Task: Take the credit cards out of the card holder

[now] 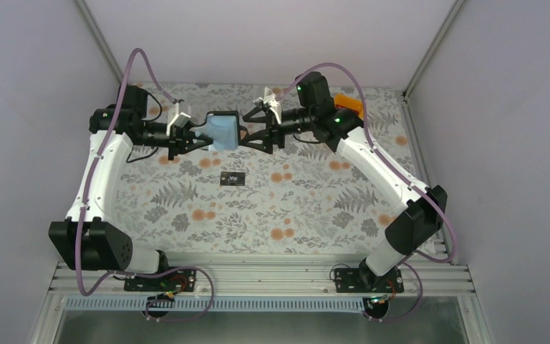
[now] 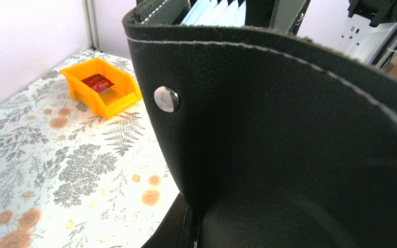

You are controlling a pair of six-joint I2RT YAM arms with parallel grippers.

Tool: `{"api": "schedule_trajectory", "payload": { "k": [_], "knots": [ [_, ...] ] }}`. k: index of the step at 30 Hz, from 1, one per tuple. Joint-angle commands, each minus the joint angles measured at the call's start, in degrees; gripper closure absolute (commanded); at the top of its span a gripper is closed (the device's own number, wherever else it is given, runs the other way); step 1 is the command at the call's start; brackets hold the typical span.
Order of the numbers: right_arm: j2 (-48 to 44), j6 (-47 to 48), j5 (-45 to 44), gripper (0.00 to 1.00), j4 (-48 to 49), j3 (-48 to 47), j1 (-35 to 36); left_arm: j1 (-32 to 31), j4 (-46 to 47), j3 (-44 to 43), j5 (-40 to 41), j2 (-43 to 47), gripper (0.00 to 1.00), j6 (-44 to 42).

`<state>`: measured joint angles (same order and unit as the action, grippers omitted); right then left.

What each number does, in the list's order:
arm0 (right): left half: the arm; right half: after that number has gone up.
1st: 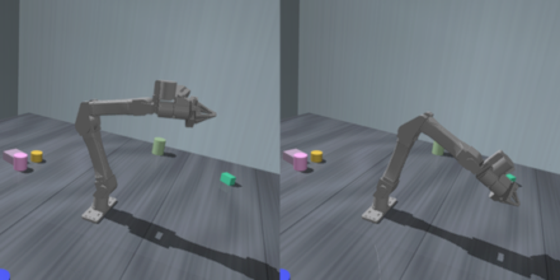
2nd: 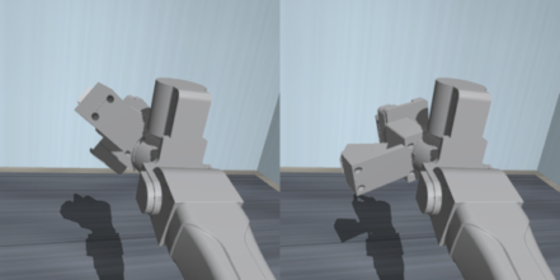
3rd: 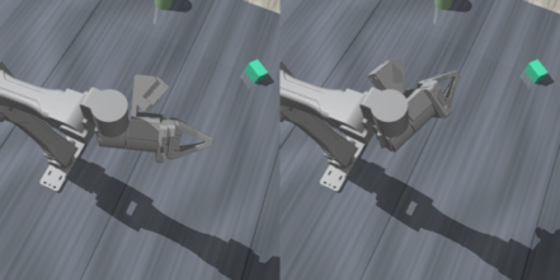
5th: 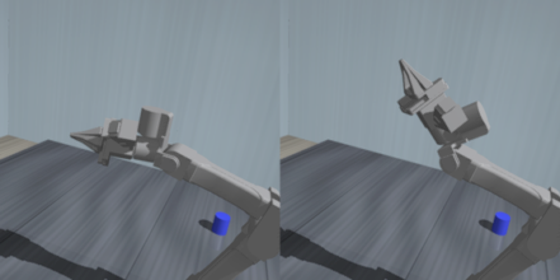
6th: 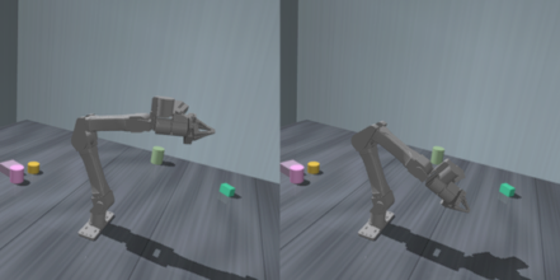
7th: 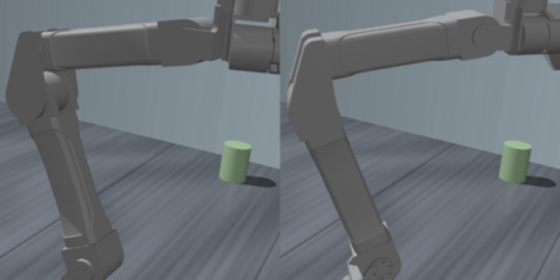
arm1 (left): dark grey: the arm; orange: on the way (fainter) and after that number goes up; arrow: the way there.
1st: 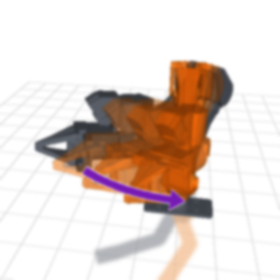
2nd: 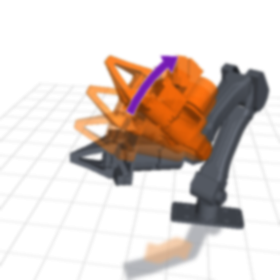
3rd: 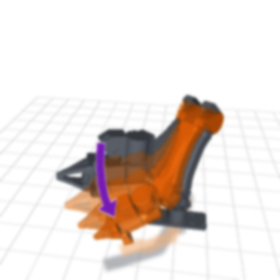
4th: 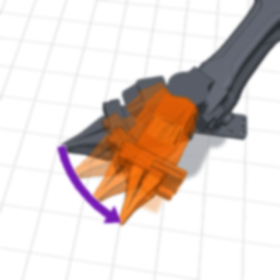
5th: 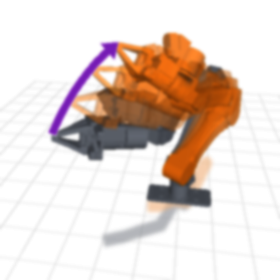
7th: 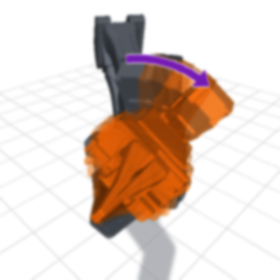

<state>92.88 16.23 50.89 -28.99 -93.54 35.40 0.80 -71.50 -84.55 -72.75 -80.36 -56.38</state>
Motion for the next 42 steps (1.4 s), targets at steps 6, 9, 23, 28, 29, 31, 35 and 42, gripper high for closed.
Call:
{"api": "schedule_trajectory", "payload": {
  "k": [6,9,23,28,29,31,35,42],
  "knots": [
    [0.62,-1.38,-0.43,0.38,2.02,-1.26,1.35,0.08,0.05,-1.18,-3.91,-0.33,0.98,-2.7],
    [1.4,-2.0,-0.44,0.38,2.92,-1.82,2.19,0.08,-0.04,-1.18,-3.97,-0.33,0.98,-2.92],
    [2.92,1.26,-2.18,0.61,-0.11,-2.98,2.0,0.08,-1.88,-1.27,-4.62,-0.27,0.98,-5.32],
    [3.87,2.11,-2.91,0.56,-2.67,-3.63,0.92,0.08,-2.28,-1.17,-4.86,-0.34,0.98,-6.07],
    [4.14,1.8,-1.86,0.56,-2.61,-3.62,1.02,0.08,-2.26,-1.14,-4.86,-0.31,0.98,-6.01],
    [4.23,1.24,-0.73,0.55,-1.82,-3.35,1.0,0.08,-2.24,-1.19,-4.99,-0.2,0.98,-6.01],
    [3.13,2.54,-0.86,0.5,-1.4,-1.89,0.96,0.08,-2.59,-1.11,-5.12,-0.24,0.98,-6.45],
    [3.24,3.03,-3.95,0.44,-3.17,-1.82,0.55,0.06,-2.68,-1.12,-5.29,-0.15,0.98,-6.59]
  ]
}}
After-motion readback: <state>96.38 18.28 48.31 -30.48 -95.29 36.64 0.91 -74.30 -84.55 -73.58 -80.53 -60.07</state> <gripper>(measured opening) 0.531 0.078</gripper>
